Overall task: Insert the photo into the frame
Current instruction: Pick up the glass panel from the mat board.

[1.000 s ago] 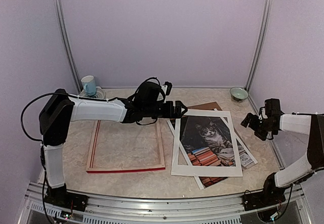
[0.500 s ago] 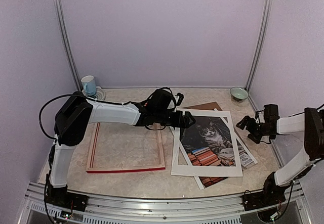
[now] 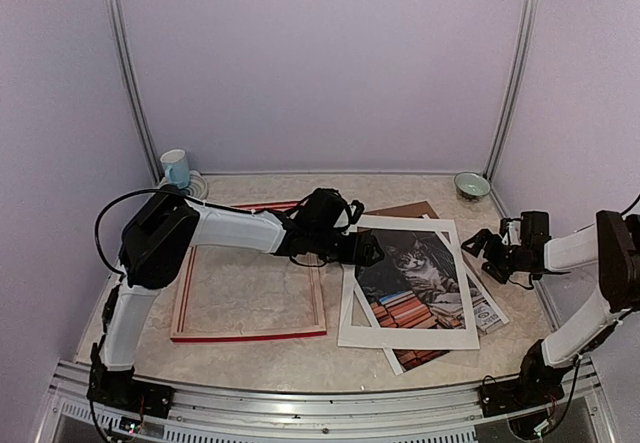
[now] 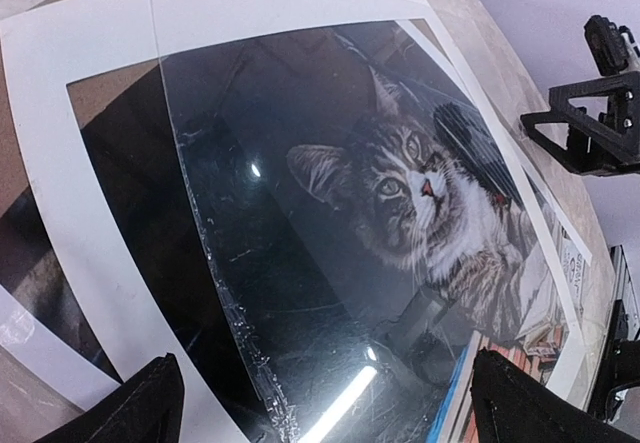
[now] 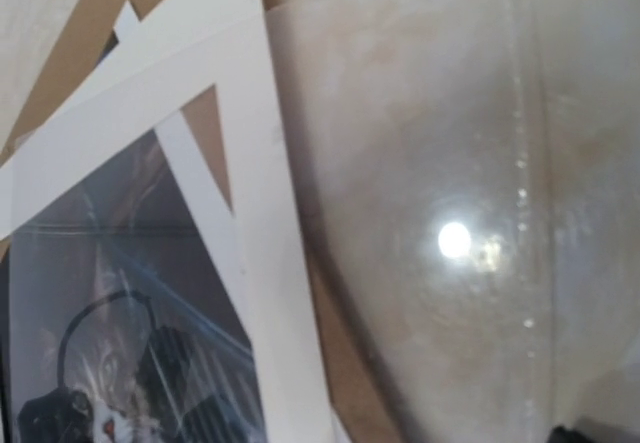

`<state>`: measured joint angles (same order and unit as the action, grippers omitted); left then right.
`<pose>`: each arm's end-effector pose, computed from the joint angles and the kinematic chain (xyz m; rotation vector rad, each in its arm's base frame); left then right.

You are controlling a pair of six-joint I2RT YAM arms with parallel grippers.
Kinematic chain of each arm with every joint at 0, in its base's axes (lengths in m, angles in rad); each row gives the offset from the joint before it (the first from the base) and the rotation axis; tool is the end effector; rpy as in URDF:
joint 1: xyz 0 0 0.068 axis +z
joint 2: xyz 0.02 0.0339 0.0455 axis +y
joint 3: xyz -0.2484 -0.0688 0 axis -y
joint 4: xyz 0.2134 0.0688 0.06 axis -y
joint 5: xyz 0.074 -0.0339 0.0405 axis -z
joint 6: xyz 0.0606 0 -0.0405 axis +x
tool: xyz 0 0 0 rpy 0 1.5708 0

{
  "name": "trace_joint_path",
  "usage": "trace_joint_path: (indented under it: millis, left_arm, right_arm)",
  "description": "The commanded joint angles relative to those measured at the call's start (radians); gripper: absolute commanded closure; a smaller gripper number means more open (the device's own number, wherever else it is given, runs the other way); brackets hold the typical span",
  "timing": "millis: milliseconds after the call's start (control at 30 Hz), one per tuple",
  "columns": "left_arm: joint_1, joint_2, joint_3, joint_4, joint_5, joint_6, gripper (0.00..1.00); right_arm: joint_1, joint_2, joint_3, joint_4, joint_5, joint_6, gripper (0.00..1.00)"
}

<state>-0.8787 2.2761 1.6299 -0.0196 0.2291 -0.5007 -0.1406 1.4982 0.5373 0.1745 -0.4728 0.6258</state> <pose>0.3035 -0.3877 0.1399 0.5847 2.3400 -0.9587 0.2650 -0.0096 0.1301 0.6683 2.2907 0.7912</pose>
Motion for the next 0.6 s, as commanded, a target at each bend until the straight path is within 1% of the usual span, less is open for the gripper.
trace_joint_path:
  millis: [0, 400, 567]
  left_arm:
    - [-0.006, 0.035, 0.028, -0.035, 0.006, -0.015, 0.01]
    - [-0.006, 0.088, 0.053, -0.066, 0.013, -0.022, 0.01]
    - [-0.006, 0.091, 0.054, -0.067, 0.016, -0.024, 0.01]
  right_arm:
    - [-0.016, 0.028, -0.024, 0.013, -0.030, 0.015, 0.01]
    - [-0.036, 0.051, -0.054, 0.082, -0.121, 0.048, 0.01]
    - [-0.051, 0.021, -0.069, 0.117, -0.183, 0.063, 0.01]
